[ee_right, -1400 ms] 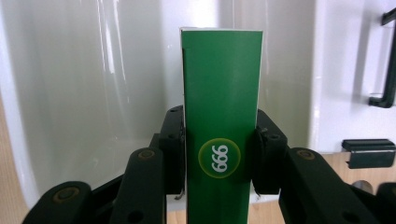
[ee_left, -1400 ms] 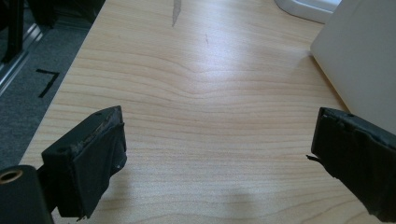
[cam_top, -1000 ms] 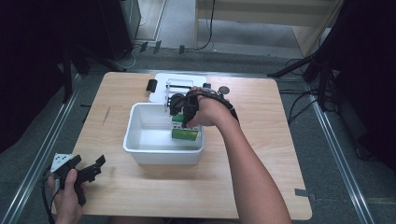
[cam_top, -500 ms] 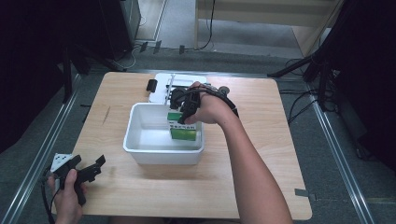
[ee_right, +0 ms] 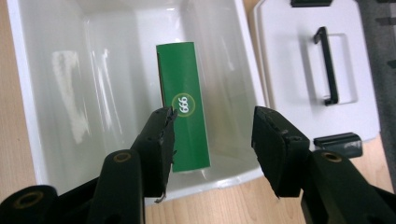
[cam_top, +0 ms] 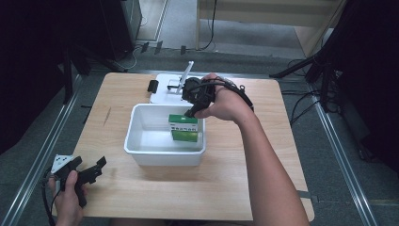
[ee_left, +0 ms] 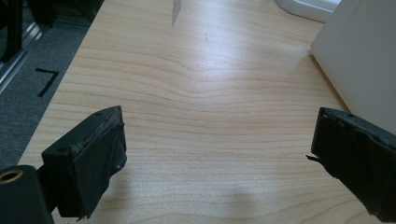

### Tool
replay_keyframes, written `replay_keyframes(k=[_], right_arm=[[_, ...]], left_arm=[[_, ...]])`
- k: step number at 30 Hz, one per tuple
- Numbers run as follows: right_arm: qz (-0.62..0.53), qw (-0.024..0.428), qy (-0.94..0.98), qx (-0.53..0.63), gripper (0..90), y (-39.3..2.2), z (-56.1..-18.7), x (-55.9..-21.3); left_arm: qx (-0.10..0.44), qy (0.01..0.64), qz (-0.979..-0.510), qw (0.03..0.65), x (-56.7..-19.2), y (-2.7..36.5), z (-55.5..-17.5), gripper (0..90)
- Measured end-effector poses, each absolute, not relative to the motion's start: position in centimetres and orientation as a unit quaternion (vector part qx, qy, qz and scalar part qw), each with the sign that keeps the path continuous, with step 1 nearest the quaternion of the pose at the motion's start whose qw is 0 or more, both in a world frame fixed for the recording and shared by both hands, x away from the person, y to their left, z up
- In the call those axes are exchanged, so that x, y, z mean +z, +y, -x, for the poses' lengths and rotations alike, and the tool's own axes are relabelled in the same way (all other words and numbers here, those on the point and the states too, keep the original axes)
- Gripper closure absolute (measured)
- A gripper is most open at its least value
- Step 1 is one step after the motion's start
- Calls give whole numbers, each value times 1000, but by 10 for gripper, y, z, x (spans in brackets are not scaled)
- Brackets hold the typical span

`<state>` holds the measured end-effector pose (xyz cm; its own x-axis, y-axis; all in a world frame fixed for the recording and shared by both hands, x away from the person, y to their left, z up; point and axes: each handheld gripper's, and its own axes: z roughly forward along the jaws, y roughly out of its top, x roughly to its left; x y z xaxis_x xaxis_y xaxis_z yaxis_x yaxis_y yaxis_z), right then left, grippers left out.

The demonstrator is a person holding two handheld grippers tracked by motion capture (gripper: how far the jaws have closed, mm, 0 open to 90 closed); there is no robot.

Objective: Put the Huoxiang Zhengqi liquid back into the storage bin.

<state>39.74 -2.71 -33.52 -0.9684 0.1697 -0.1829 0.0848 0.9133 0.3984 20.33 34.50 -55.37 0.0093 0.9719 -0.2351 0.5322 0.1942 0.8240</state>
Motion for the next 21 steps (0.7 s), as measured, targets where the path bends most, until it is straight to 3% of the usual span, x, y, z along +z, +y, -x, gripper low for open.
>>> replay_keyframes(k=[21], right_arm=[[-168, 147, 939, 263, 445, -101, -403, -321]], left_arm=[[265, 653, -575, 415, -554, 345, -204, 40]])
